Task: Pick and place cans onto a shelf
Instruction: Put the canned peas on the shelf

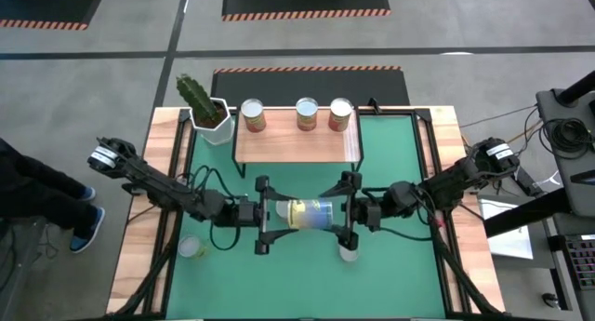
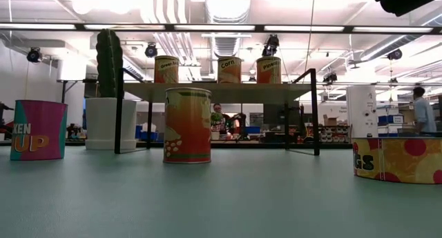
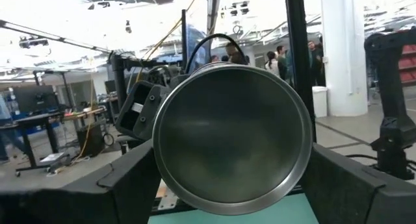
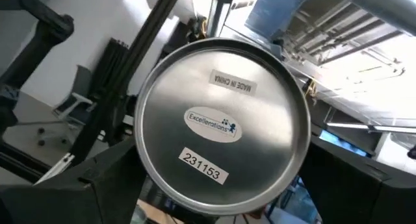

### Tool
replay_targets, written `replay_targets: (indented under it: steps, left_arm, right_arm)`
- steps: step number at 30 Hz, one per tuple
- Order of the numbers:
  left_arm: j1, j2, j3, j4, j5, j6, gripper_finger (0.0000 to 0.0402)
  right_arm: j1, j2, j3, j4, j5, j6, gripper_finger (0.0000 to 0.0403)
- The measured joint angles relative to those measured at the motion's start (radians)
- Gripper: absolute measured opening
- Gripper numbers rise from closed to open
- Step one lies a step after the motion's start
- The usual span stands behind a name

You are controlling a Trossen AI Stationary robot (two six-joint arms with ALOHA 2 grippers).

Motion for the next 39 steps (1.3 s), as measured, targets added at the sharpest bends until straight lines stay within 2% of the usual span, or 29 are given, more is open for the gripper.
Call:
replay_targets:
  steps: [5,10,20,25,31,34,39]
  left_arm:
    - [-0.006,-0.047,0.0,-0.069,-0.059,-0.001,0.0298]
    - [-0.012,-0.132,0.0,-0.209,-0.143,-0.021,0.0298]
    - [0.009,-0.336,0.0,-0.462,-0.384,-0.116,0.0299]
    - [0.043,-0.401,0.023,-0.551,-0.39,-0.144,0.0299]
    - [0.073,-0.362,0.187,-0.793,-0.379,-0.212,0.0296]
    - [0.095,-0.309,0.319,-1.031,-0.372,-0.265,0.0296]
    - [0.16,-0.194,0.569,-1.52,-0.373,-0.408,0.0296]
  right_arm:
    - [0.0,-0.012,0.0,-0.005,0.047,-0.001,0.0355]
    - [0.0,-0.068,0.0,-0.058,0.118,0.024,0.0355]
    - [0.0,-0.259,0.002,-0.317,0.259,0.174,0.0356]
    - [0.0,-0.343,0.002,-0.437,0.278,0.239,0.0356]
    - [0.0,-0.405,0.002,-0.549,0.279,0.287,0.0356]
    - [0.0,-0.426,0.002,-0.583,0.281,0.29,0.0356]
    - [0.0,-0.435,0.002,-0.6,0.294,0.29,0.0356]
